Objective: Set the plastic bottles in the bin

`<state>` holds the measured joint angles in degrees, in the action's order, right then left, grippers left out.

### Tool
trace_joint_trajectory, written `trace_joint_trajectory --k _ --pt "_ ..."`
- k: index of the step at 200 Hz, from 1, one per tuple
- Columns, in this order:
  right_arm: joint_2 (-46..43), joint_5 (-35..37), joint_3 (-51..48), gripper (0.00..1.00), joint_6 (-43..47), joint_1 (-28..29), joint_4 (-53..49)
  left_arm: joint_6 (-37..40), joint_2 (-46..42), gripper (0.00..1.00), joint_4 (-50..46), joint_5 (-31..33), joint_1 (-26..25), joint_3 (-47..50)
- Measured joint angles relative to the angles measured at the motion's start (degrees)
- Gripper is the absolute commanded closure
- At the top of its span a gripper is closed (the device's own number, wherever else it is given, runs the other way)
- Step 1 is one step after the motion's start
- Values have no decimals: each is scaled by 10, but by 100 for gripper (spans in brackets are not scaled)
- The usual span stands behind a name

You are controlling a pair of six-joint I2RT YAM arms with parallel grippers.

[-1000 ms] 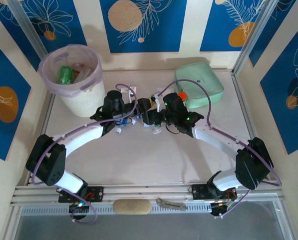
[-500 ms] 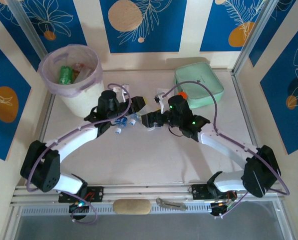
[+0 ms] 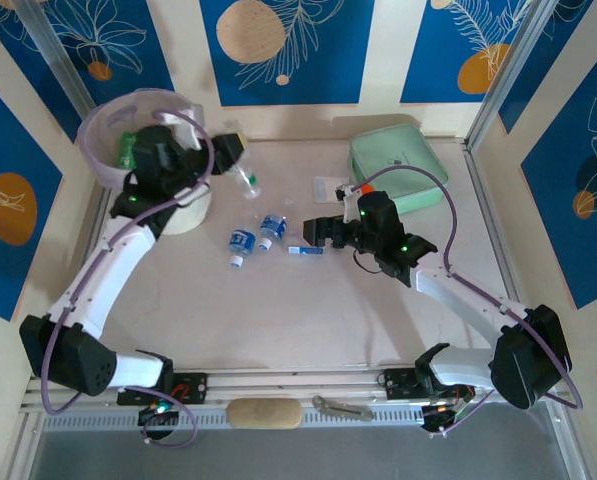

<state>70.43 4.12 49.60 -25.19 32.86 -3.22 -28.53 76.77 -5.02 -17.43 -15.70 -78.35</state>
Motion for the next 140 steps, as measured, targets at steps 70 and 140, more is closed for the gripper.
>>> trace_joint_trajectory --k 70,140 --pt "-2 0 -8 1 -8 0 7 113 55 56 -73 32 113 -188" --pt "-12 0 -10 1 -7 -3 4 207 151 56 -149 123 183 -305"
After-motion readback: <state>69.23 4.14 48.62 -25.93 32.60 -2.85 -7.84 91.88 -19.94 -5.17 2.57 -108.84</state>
